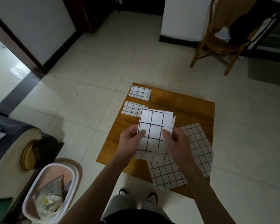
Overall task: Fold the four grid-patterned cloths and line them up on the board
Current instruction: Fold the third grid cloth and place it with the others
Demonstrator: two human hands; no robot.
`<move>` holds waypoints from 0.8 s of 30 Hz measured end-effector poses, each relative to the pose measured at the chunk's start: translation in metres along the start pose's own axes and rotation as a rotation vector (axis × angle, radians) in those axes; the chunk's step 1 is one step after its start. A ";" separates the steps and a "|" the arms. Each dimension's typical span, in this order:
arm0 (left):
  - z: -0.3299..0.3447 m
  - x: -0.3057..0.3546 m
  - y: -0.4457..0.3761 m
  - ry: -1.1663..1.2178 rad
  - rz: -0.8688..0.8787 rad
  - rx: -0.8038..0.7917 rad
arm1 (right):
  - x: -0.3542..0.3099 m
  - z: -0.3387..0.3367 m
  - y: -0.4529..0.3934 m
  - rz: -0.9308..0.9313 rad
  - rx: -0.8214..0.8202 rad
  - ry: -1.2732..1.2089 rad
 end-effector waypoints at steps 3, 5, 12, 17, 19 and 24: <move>-0.013 0.016 0.006 -0.015 0.060 0.032 | -0.004 0.009 0.006 -0.016 0.001 -0.007; -0.023 0.022 0.008 -0.033 0.069 0.042 | -0.012 0.018 0.009 -0.032 -0.001 -0.002; -0.067 0.026 -0.004 -0.032 0.048 0.042 | -0.029 0.061 0.005 0.000 0.056 -0.045; -0.108 0.027 -0.045 -0.017 0.053 -0.015 | -0.048 0.104 -0.007 0.011 0.107 -0.068; -0.124 0.027 -0.066 0.002 0.042 -0.070 | -0.059 0.122 -0.012 0.015 0.146 -0.083; -0.167 0.035 -0.113 0.012 0.020 -0.185 | -0.081 0.167 -0.023 0.053 0.263 -0.156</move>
Point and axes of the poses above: each hand's wrist, its own y-axis away from the middle knuckle, its own z-axis out of the palm, x = y × z, the point moved 5 cm from there along -y, towards the middle knuckle, and after that the axes turned 12 degrees about z, right-handed, at the moved point
